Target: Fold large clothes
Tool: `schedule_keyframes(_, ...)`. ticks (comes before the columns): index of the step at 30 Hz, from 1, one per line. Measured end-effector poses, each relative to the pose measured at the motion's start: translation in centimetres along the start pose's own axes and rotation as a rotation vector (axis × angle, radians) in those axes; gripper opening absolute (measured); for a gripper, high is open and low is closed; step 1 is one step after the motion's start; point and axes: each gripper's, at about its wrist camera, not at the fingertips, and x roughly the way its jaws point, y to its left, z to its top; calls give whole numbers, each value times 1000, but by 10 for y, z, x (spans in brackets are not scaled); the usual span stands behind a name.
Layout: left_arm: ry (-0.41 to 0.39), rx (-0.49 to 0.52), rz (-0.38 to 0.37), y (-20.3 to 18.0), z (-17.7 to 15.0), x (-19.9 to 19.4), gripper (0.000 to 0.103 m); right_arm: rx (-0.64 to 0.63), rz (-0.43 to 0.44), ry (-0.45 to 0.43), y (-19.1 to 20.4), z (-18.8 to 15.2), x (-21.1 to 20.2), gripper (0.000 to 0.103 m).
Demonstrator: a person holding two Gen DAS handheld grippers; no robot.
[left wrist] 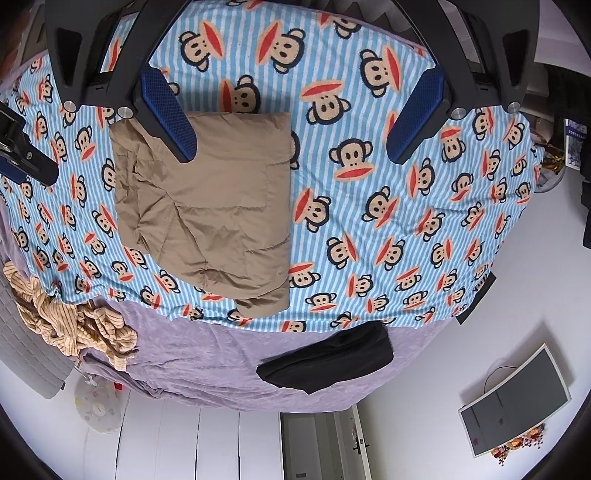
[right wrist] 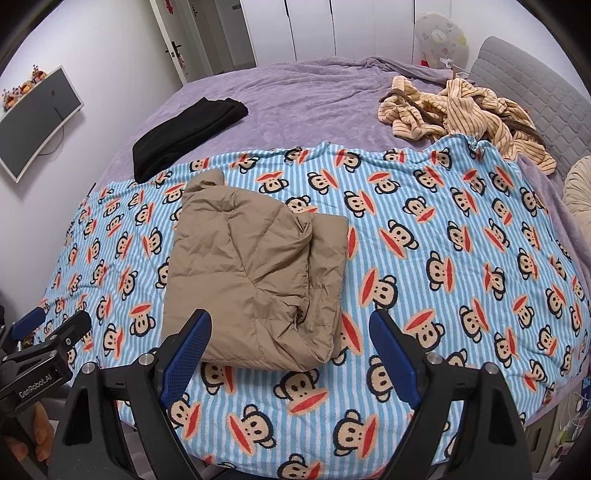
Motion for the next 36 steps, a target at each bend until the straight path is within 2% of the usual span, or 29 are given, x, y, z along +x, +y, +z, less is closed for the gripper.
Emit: schedule_keyframes(36, 16, -17, 4, 4, -1, 4, 103, -9, 4, 2, -1, 3, 1, 89)
